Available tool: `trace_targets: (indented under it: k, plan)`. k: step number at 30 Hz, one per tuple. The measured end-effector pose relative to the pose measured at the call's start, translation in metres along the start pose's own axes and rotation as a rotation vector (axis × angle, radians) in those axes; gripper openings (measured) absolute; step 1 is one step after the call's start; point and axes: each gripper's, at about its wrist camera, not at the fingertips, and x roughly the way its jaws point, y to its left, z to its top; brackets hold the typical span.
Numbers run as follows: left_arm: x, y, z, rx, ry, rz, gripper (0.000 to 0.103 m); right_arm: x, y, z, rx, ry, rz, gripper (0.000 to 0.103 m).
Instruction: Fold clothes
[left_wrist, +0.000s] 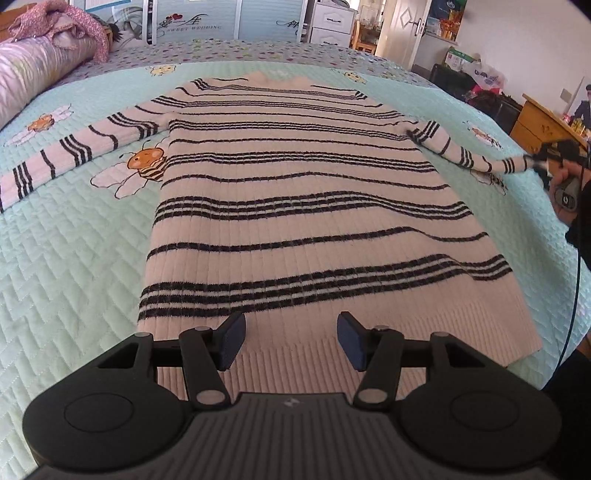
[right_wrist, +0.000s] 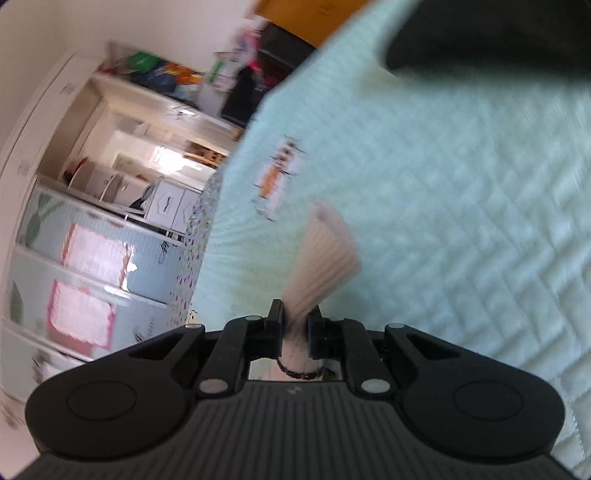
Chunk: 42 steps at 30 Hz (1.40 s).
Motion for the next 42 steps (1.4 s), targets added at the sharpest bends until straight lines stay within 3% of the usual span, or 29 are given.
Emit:
trace_targets:
  k: [6, 11, 16, 24, 27, 33, 35, 36, 37, 42]
  plan:
    - [-0.005, 0.023, -0.006, -0.088, -0.022, -0.037, 0.058, 0.008, 0.124, -0.029, -0.349, -0.030, 0.083, 0.013]
    - [-0.014, 0.042, -0.015, -0.138, -0.040, -0.053, 0.058, 0.015, 0.221, -0.098, -0.587, 0.001, 0.185, 0.013]
    - [-0.018, 0.064, -0.028, -0.202, -0.045, -0.057, 0.058, 0.033, 0.251, -0.205, -0.785, 0.117, 0.204, 0.013]
    - [-0.018, 0.075, -0.036, -0.193, -0.062, -0.108, 0.058, 0.062, 0.293, -0.379, -1.097, 0.316, 0.222, 0.013]
    - [-0.018, 0.077, -0.037, -0.184, -0.070, -0.124, 0.059, 0.052, 0.286, -0.424, -1.191, 0.341, 0.201, 0.013]
    - [-0.017, 0.081, -0.042, -0.202, -0.095, -0.151, 0.063, 0.046, 0.282, -0.442, -1.310, 0.285, 0.169, 0.015]
    - [-0.018, 0.081, -0.042, -0.202, -0.098, -0.153, 0.063, 0.046, 0.286, -0.455, -1.364, 0.282, 0.163, 0.025]
    - [-0.018, 0.081, -0.042, -0.202, -0.098, -0.154, 0.063, 0.046, 0.287, -0.461, -1.393, 0.304, 0.165, 0.040]
    - [-0.018, 0.081, -0.042, -0.202, -0.098, -0.154, 0.063, 0.043, 0.288, -0.465, -1.408, 0.331, 0.190, 0.051]
    - [-0.021, 0.080, -0.042, -0.198, -0.099, -0.150, 0.063, 0.005, 0.286, -0.461, -1.409, 0.403, 0.397, 0.062]
